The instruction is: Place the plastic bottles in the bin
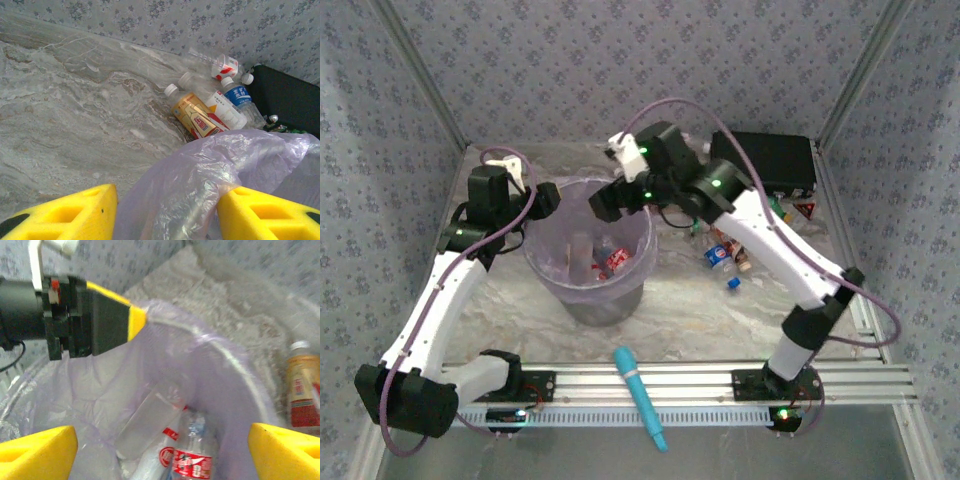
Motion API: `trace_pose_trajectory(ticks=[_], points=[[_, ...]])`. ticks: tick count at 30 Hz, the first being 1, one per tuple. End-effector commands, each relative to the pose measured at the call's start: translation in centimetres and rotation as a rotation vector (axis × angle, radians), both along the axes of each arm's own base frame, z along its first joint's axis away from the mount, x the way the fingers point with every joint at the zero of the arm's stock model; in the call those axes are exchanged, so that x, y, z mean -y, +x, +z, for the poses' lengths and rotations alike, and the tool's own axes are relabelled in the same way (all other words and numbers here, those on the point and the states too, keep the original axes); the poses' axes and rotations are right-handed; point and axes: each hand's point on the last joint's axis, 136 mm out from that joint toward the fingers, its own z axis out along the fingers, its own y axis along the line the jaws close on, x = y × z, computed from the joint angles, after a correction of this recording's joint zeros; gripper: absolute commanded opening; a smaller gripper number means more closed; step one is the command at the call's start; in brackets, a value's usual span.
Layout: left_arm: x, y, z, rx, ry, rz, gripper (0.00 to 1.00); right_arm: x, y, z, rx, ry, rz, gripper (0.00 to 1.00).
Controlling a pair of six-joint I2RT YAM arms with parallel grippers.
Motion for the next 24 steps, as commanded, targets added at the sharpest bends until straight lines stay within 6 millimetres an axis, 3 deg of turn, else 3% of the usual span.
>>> trace_pose_trajectory(ticks=[1,4,7,11,14,20,24], points=[[0.0,-0.4,-1.4,-0.059,0.020,0.001,0.55,4.0,1.8,1.8,0.082,0.021,-0.109,0.91],[0.1,-0.4,-1.5,-0.062,0.019,0.000,0.55,7.9,2.8,0.5,0.117,-0.053,-0.202,0.92],[0.0,-0.4,-1.6,-0.062,0.021,0.000,0.55,12.2,3.5,-2.5,0.115,-0.152,-0.323,0.95],[0.0,-0.4,-1.8,-0.065,0.025,0.001,0.55,17.7,4.4,-7.5,0.002,-0.198,-0.461,0.95],[0.0,-0.4,-1.9,-0.070,0.026,0.000,0.55,20.5,4.5,-12.2,-0.097,-0.293,-0.522,0.94],[-0.1,-0.6,-2.2,-0.075,0.029,0.001,0.55,22.6,2.8,-22.5,-0.389,-0.545,-0.530,0.90],[-0.1,-0.9,-2.2,-0.075,0.028,0.002,0.55,24.0,2.2,-27.6,-0.506,-0.670,-0.564,0.86]])
